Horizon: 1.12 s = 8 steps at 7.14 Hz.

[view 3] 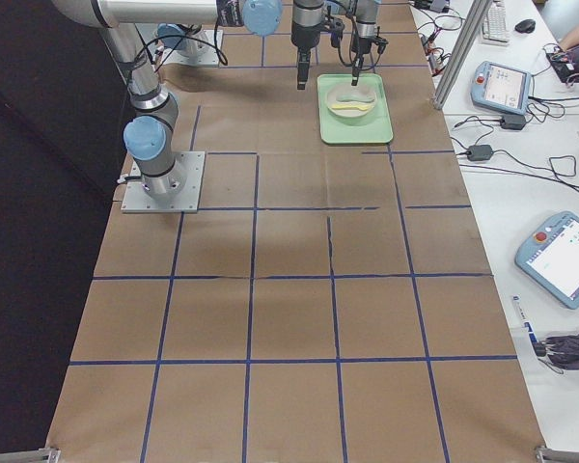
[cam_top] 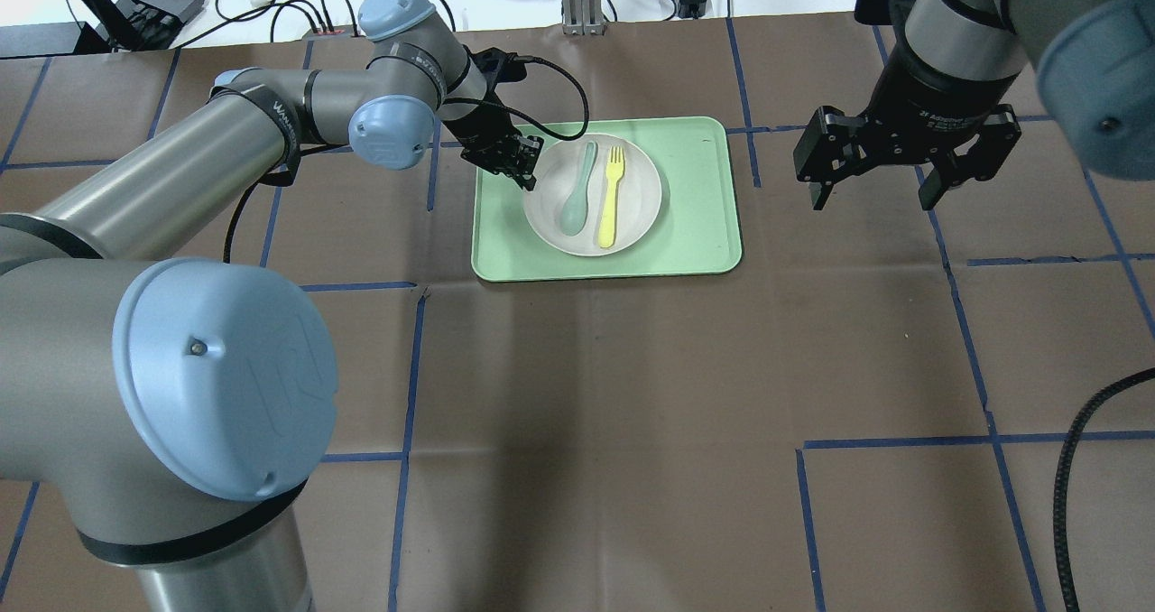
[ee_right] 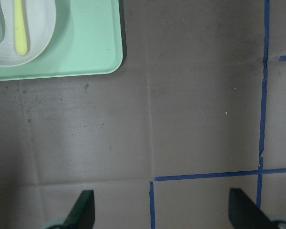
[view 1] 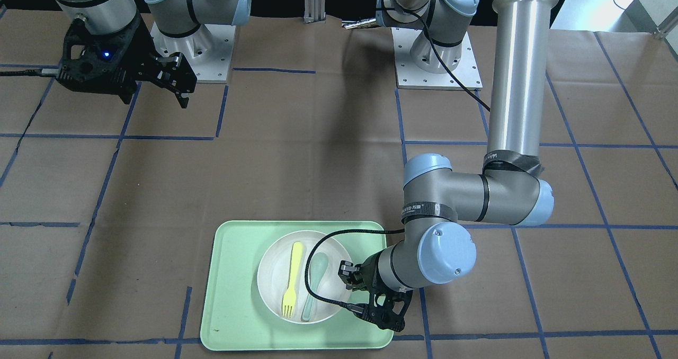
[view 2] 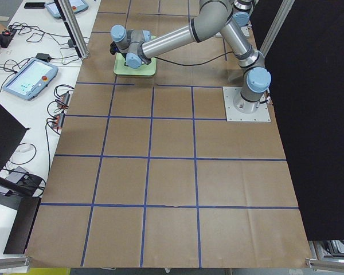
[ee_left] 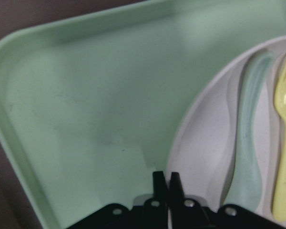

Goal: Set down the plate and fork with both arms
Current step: 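Lower the plate onto the tray and open the left gripper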

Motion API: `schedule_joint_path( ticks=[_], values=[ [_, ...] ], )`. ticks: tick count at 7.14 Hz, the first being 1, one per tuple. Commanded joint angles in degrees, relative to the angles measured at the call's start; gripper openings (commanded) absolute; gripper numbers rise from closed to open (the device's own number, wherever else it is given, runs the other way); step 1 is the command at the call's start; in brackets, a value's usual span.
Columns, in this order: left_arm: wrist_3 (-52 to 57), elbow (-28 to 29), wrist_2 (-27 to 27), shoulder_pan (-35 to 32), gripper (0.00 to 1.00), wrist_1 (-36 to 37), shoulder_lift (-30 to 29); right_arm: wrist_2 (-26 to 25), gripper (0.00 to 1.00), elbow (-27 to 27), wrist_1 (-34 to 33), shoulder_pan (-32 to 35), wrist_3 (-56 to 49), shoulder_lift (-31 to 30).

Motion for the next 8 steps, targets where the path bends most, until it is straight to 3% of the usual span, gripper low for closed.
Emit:
schedule_joint_path(
  ticks=[1, 3, 4, 5, 6, 8],
  values=[
    [0.86, 0.25, 0.02, 0.17, 0.40, -0.07, -0.07, 0.00, 1.00, 0.06, -0.03, 0.00, 0.00, 0.00],
    [0.86, 1.91, -0.06, 0.44, 0.48, -1.73, -0.07, 0.00, 1.00, 0.06, 0.06, 0.00, 0.00, 0.00],
    [0.77, 3.66, 0.02, 0.44, 0.77, -4.87, 0.88, 0.00, 1.00, 0.06, 0.06, 0.00, 0.00, 0.00],
    [0.68, 4.64, 2.46, 0.26, 1.00, -9.34, 2.63, -0.09, 1.00, 0.06, 0.06, 0.00, 0.00, 0.00],
    [0.25, 3.78, 7.88, 0.26, 1.00, -14.17, 7.18, 0.00, 1.00, 0.06, -0.03, 0.00, -0.09, 0.00],
    [-1.07, 3.85, 11.26, 1.22, 1.00, -30.13, 17.10, 0.00, 1.00, 0.06, -0.29, 0.00, -0.35, 0.09]
  ],
)
